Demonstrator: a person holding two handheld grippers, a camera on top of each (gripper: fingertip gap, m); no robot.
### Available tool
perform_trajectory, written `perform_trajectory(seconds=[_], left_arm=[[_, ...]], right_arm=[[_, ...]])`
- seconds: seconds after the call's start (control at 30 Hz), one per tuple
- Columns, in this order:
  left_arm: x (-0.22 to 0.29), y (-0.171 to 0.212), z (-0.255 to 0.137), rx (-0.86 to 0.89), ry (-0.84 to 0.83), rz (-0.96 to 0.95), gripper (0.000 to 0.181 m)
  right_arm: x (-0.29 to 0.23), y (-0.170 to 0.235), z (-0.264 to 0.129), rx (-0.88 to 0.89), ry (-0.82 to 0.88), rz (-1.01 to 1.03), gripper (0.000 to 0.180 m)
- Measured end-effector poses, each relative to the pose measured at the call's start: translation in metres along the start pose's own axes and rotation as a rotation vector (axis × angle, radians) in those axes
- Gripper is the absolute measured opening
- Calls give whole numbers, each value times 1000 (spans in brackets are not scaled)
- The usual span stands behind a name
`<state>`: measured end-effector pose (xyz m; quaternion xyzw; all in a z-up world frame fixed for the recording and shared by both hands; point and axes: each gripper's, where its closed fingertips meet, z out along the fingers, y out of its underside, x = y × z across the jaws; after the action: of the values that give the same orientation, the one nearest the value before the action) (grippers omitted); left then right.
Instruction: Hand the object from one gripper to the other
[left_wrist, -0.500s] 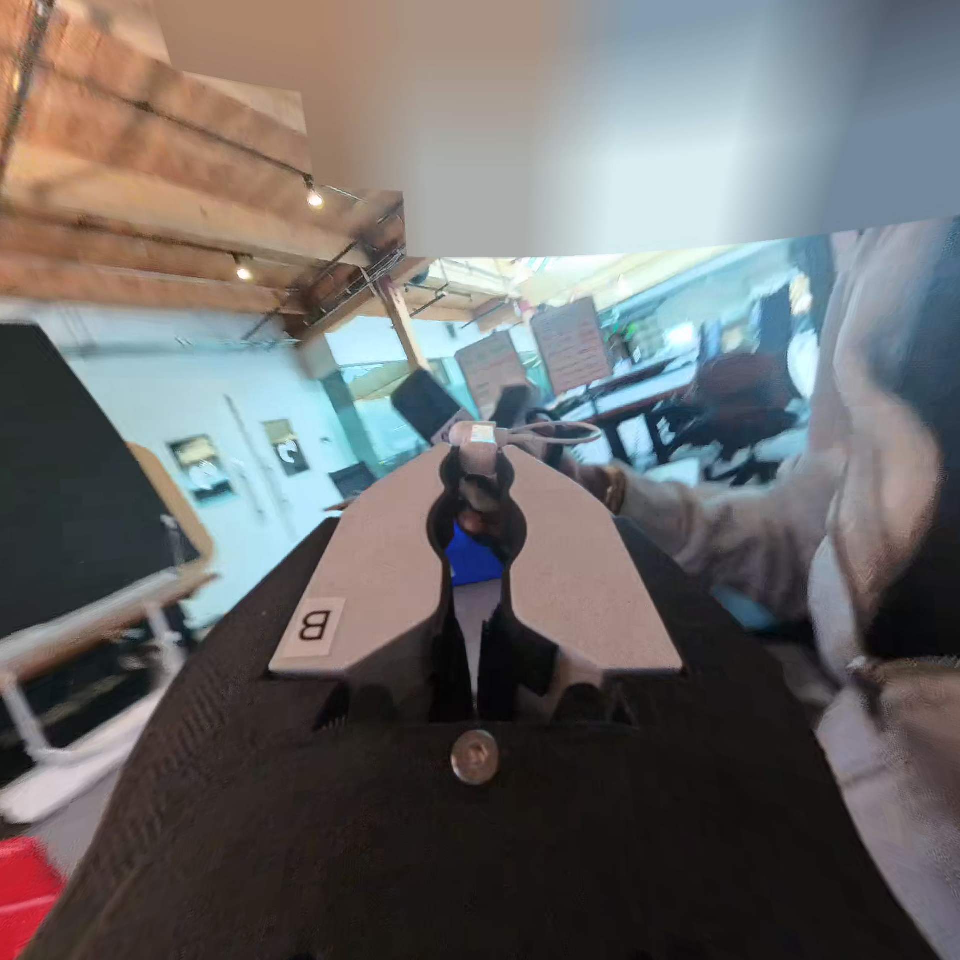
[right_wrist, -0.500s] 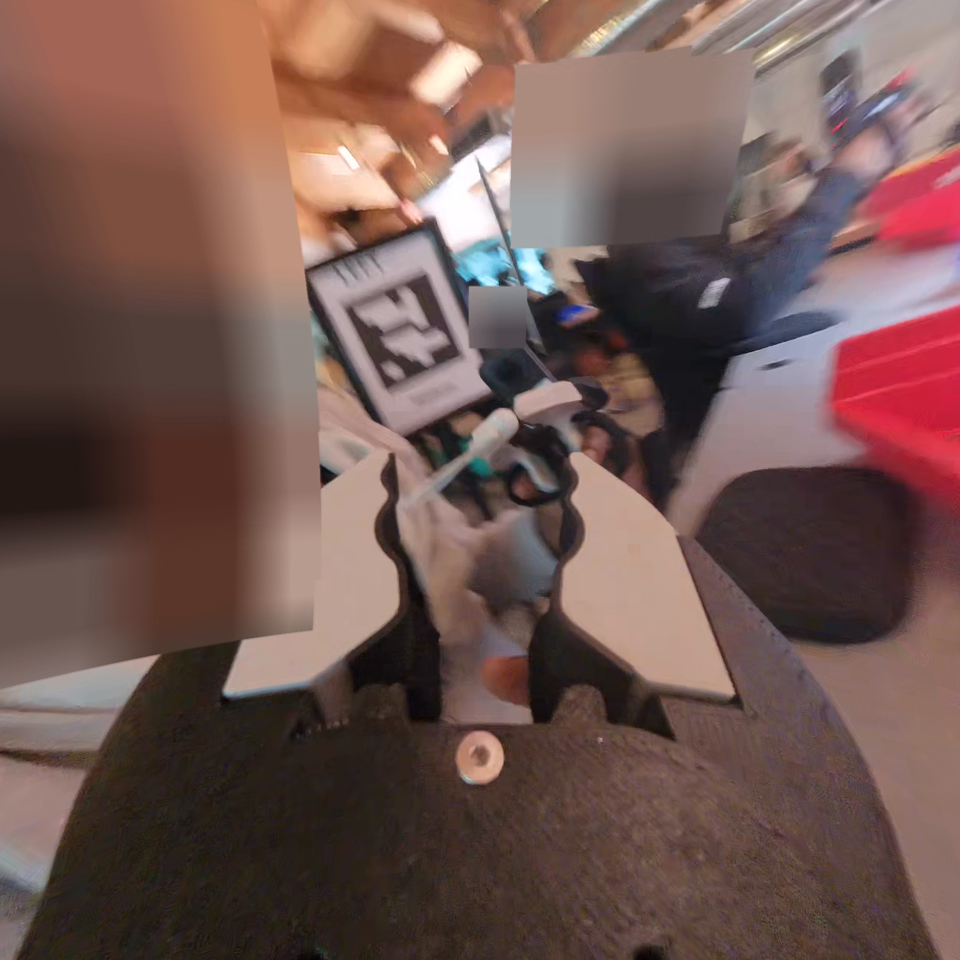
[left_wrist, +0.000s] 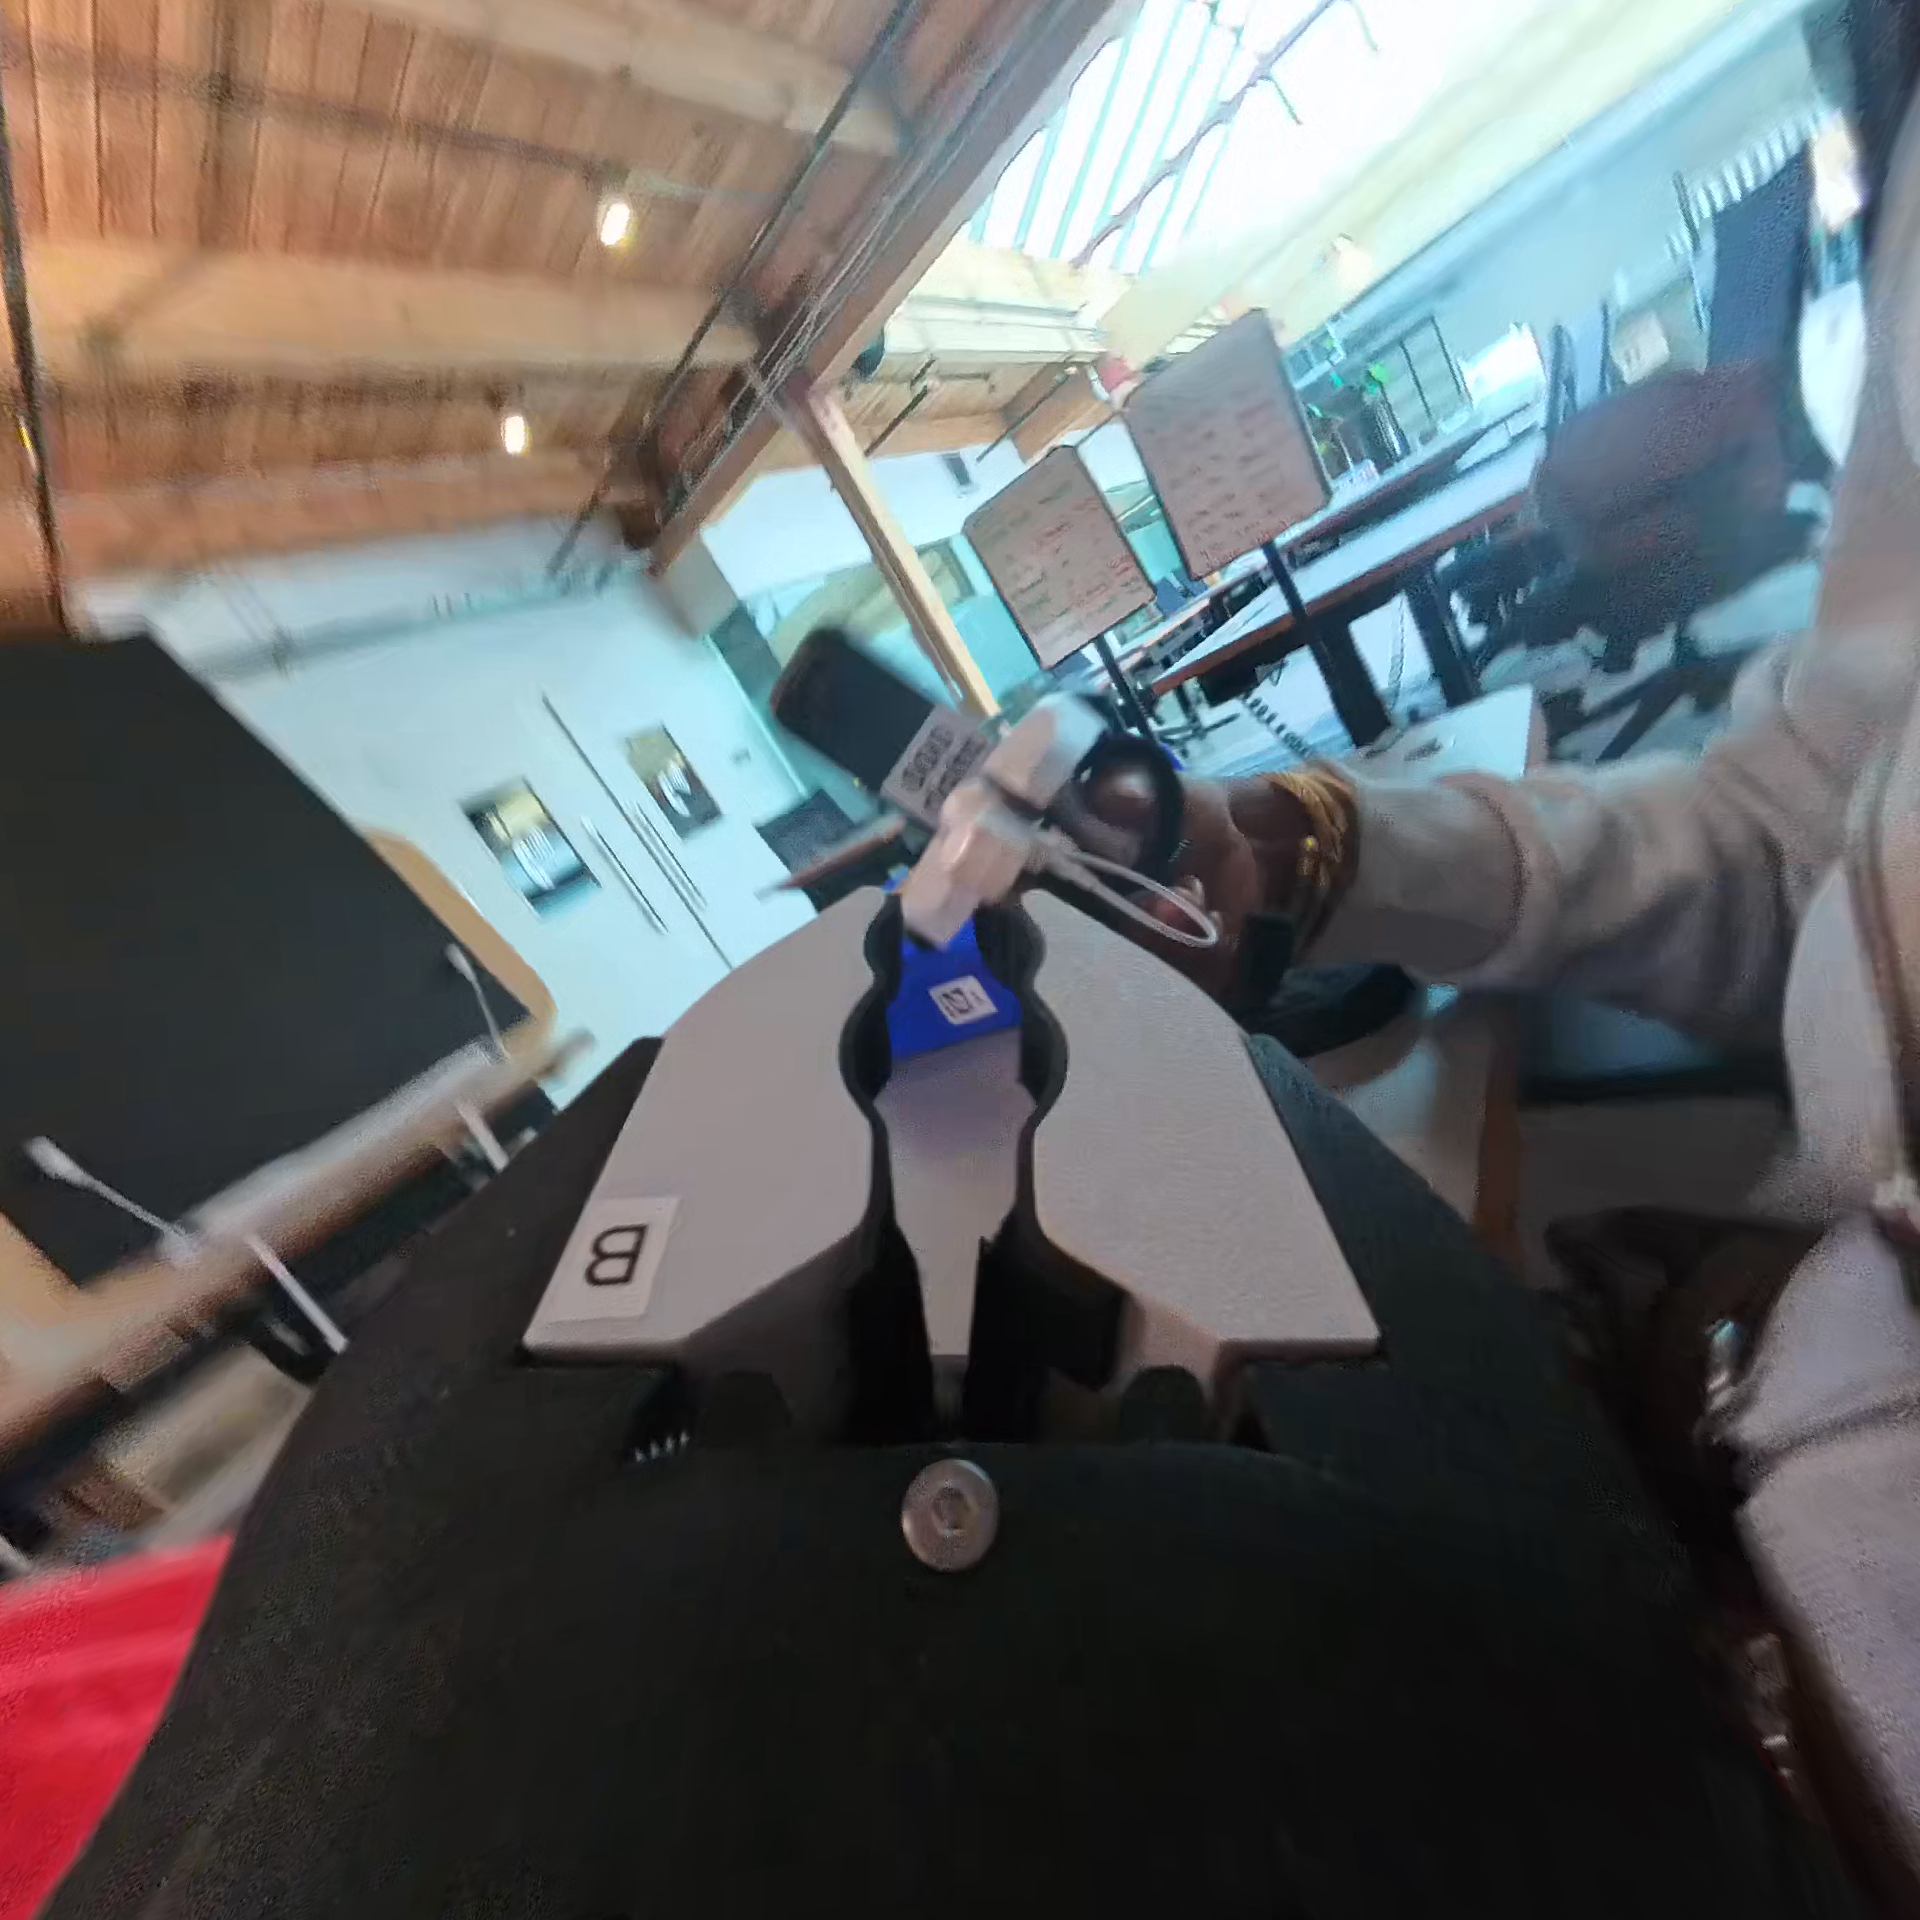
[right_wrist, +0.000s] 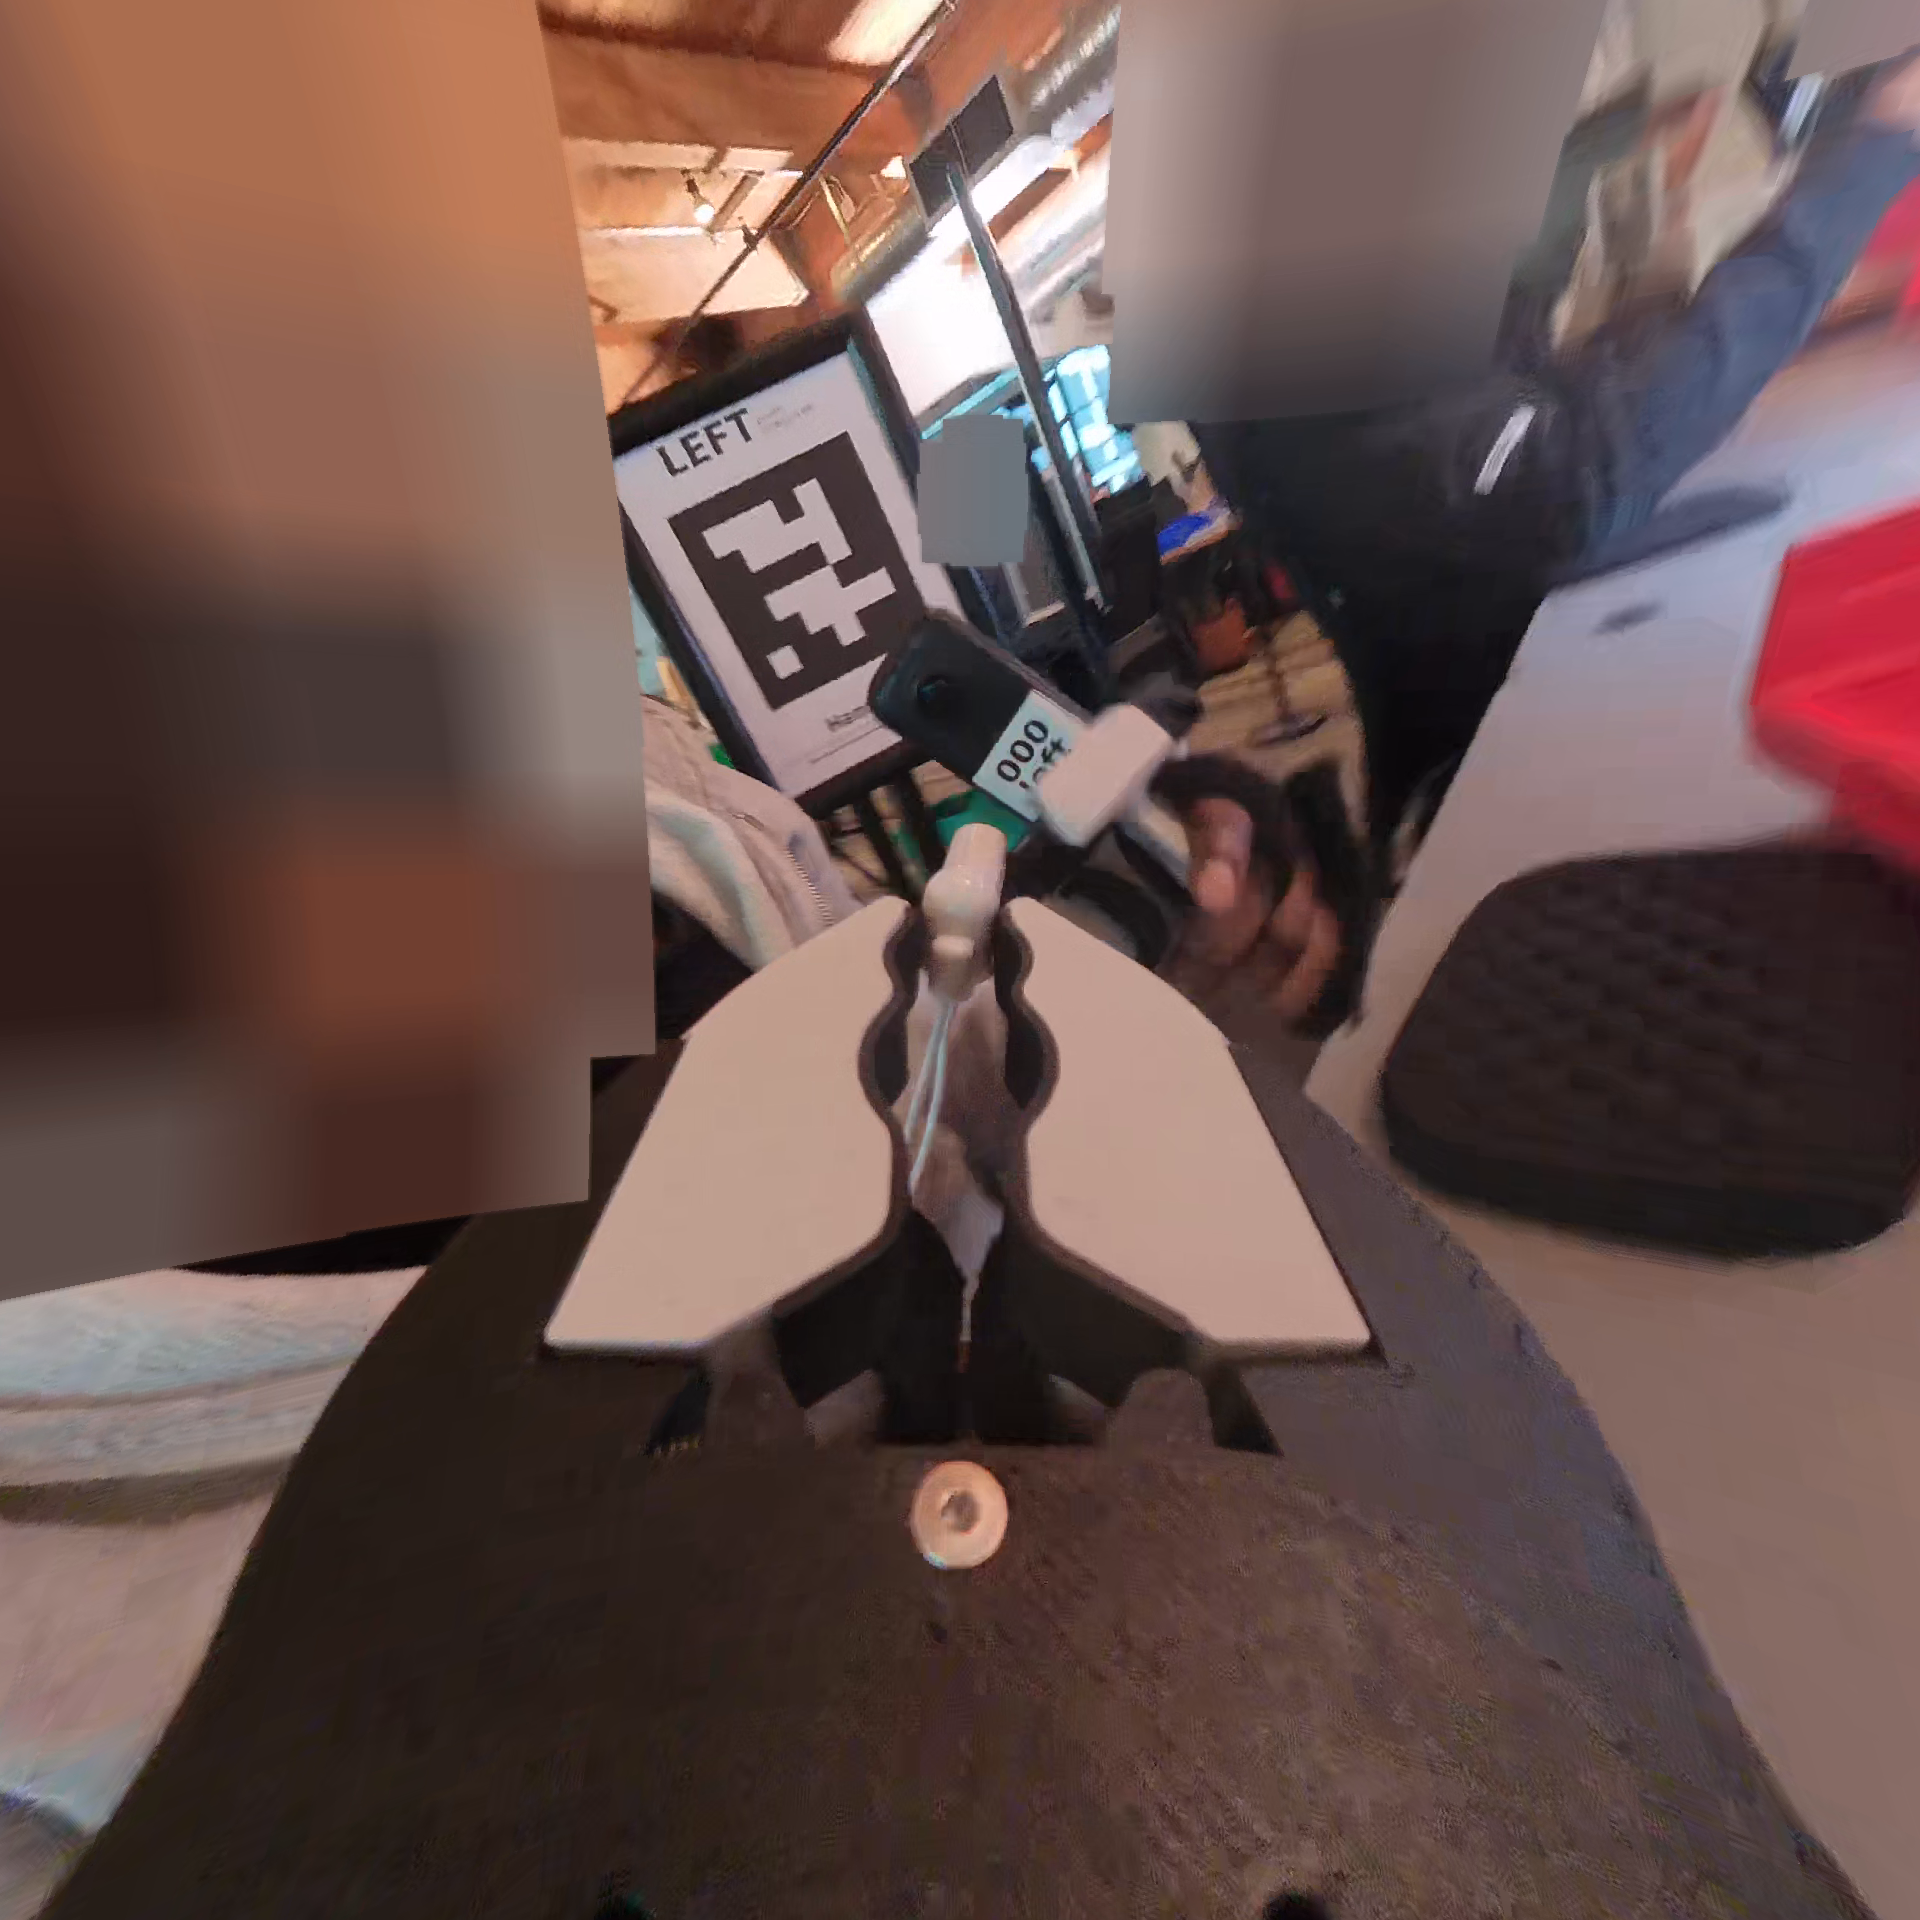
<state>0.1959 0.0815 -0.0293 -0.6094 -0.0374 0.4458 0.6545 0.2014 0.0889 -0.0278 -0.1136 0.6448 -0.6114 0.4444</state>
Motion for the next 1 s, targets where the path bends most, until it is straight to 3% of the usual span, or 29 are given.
perform_trajectory(seconds=[0.03,0.13,0.23,0.33,0.5,0.6,0.7,0.77,0.9,1.0], left_arm=[[-5,6,2,-32,-8,-133,24],[-6,17,7,-81,90,-699,33],[3,-2,8,38,321,-1175,36],[12,-1,12,10,364,-1232,37],[18,-2,15,-11,372,-1223,35],[20,-3,14,-4,382,-1185,14],[16,-9,12,50,356,-1061,13],[7,-19,7,144,283,-868,13],[-4,-25,-3,189,95,-381,13],[-5,-26,-6,177,33,-171,13]], right_arm=[[-2,-5,-2,13,24,-106,13],[-5,-15,-10,-6,207,-599,13],[-7,-8,-14,-207,402,-1223,14],[-5,-5,-18,-346,504,-1487,13],[-5,6,-16,-411,453,-1517,13],[-2,12,-13,-461,457,-1529,14],[-3,6,-11,-409,496,-1449,14],[-4,-11,-14,-269,534,-1247,27],[-4,-26,-20,-18,356,-494,60],[-3,-19,-18,27,159,-85,56]])
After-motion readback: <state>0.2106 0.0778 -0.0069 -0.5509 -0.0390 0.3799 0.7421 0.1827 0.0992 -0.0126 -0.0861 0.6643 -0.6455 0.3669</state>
